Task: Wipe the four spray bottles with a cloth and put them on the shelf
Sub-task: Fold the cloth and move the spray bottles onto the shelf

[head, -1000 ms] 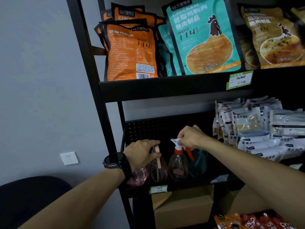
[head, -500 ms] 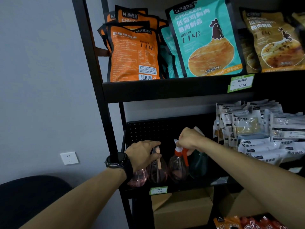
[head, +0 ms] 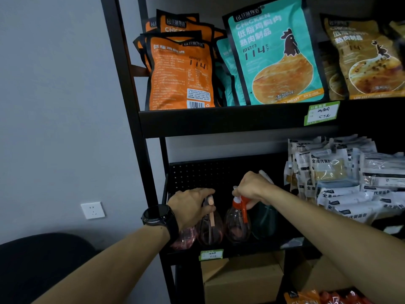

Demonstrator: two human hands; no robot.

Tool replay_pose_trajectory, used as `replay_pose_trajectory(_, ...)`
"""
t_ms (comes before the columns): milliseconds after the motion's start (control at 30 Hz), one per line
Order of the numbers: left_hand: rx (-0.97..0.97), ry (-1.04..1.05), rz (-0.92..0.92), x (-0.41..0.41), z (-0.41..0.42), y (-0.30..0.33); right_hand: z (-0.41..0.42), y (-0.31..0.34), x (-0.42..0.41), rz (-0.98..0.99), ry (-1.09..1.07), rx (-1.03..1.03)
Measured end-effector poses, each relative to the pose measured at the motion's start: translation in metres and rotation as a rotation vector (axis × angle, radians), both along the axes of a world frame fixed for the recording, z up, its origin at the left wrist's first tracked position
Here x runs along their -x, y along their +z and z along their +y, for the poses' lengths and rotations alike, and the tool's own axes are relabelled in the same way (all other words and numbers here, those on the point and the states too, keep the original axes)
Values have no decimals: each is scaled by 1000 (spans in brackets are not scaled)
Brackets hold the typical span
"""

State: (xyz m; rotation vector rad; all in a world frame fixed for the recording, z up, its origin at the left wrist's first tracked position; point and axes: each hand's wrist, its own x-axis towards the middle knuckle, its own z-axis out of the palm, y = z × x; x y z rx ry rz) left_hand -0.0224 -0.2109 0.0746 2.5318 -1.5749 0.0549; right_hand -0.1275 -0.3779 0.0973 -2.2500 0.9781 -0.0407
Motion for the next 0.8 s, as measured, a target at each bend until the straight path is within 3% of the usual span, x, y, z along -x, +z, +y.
replay_pose_trajectory(167,43,-23,47,1,7,4,0,5,3,-38,13,-52)
replay_pose_trajectory(300,100,-1,77,-8,26,11,13,16,2,-167,49,372)
replay_pose_trajectory(400,77,60,72,-15,42,11,33,16,-4,-351,172,289)
replay_pose_trajectory(600,161,103,101,-21,58,-3,56,0,-17,-128,342,234)
replay_pose_trajectory(800,249,100,118,-20,60,-9,56,-12,-24,-210,247,51)
